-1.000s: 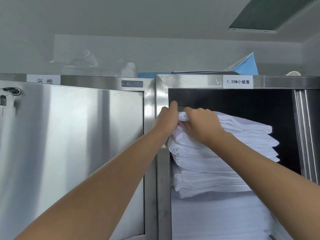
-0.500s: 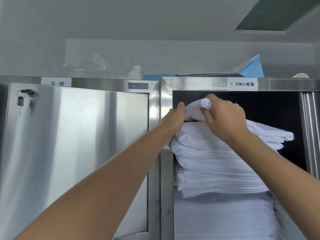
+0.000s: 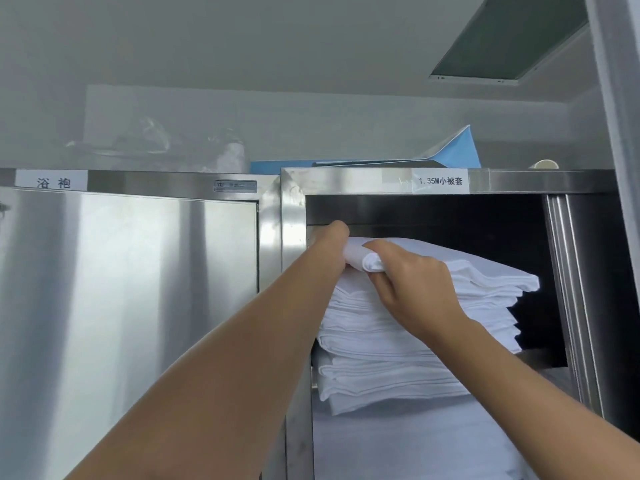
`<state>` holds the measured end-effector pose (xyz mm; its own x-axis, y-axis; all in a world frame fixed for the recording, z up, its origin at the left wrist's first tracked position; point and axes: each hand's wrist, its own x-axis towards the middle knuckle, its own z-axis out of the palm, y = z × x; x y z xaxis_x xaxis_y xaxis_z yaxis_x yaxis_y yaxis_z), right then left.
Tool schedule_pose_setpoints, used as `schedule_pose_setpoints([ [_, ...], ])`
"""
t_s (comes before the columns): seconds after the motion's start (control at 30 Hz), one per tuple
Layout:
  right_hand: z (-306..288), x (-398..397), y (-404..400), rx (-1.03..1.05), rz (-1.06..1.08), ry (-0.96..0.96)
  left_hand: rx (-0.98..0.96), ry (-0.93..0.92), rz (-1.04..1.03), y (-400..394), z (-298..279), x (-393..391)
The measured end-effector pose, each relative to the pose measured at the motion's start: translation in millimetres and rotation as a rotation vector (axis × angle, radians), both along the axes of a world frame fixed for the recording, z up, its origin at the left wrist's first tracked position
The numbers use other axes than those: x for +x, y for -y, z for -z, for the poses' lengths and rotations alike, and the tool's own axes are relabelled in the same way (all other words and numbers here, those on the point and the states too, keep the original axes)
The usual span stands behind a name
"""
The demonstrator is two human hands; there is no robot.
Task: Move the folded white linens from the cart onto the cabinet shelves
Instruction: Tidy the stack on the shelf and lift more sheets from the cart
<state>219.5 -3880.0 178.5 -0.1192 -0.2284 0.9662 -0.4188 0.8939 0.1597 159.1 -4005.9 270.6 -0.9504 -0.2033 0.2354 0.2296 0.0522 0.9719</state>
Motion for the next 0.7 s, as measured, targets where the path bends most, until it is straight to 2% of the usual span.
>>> schedule_pose_setpoints([
  [0.13,1.6,-4.7,-1.0,-0.008,-0.006,-0.024,0.057,0.101,0.037,4.6,-9.1,-26.0],
  [0.4,8.2,-13.5,4.9,-0.009,-0.021,-0.046,0.108,0.054,0.139,9.1,-5.1,-53.5],
  [0.6,16.2,-4.4,12.0,-0.006,0.009,0.113,0.275,-0.067,0.256,11.5,14.3,-59.9],
  [0.7,8.6,13.8,20.8,-0.001,-0.043,0.240,0.292,-0.116,0.350,15.9,26.4,-49.2],
])
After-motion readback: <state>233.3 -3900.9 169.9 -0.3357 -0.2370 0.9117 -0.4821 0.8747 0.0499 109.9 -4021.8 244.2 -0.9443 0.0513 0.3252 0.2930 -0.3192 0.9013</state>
